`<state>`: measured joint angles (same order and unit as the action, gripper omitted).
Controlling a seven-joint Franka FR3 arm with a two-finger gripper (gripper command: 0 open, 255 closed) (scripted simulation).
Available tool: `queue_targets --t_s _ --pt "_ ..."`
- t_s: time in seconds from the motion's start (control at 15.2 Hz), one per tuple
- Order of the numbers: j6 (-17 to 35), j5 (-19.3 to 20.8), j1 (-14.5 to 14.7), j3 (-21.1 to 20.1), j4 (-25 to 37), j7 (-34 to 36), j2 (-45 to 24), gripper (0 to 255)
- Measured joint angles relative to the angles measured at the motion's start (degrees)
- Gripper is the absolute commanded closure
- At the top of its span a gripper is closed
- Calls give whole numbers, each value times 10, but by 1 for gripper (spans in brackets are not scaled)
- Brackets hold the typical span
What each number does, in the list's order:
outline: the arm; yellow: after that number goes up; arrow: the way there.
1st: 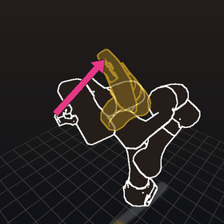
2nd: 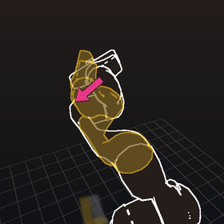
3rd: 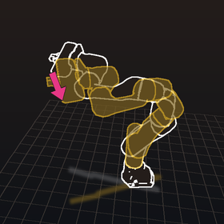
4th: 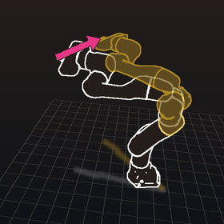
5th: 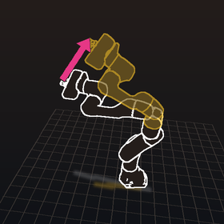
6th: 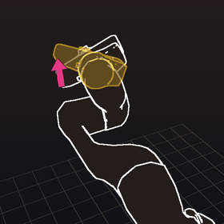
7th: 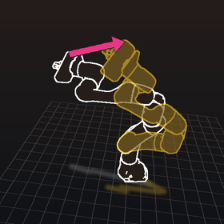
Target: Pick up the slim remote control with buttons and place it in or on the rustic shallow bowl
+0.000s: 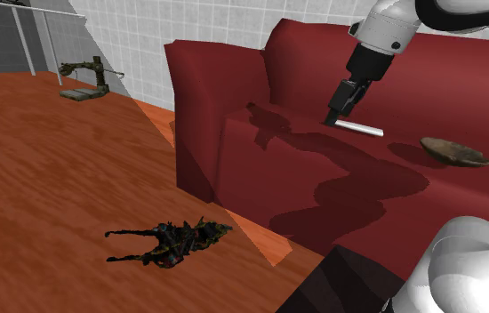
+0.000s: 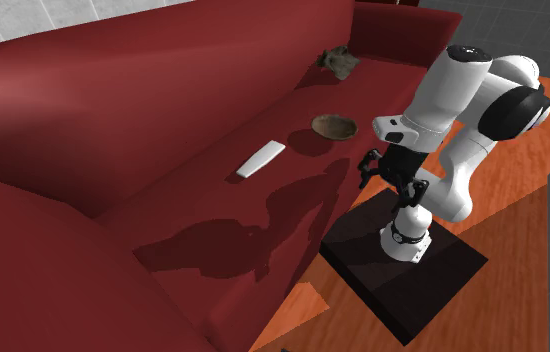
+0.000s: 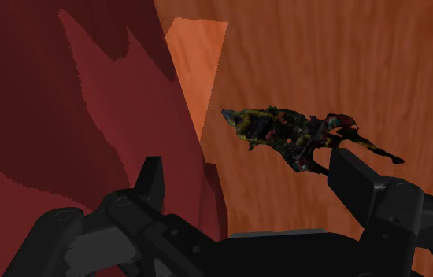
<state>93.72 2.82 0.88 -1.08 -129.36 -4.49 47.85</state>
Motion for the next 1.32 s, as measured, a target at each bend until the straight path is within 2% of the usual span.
queue_targets --t_s 0.13,0.59,0.99,1.32 --pt "-1 3 -1 6 1 -7 -2 0" --pt "4 44 -12 102 18 -118 -45 0" --pt "9 70 -16 188 70 -223 -118 0" --pt "9 73 -11 258 138 -310 -201 0"
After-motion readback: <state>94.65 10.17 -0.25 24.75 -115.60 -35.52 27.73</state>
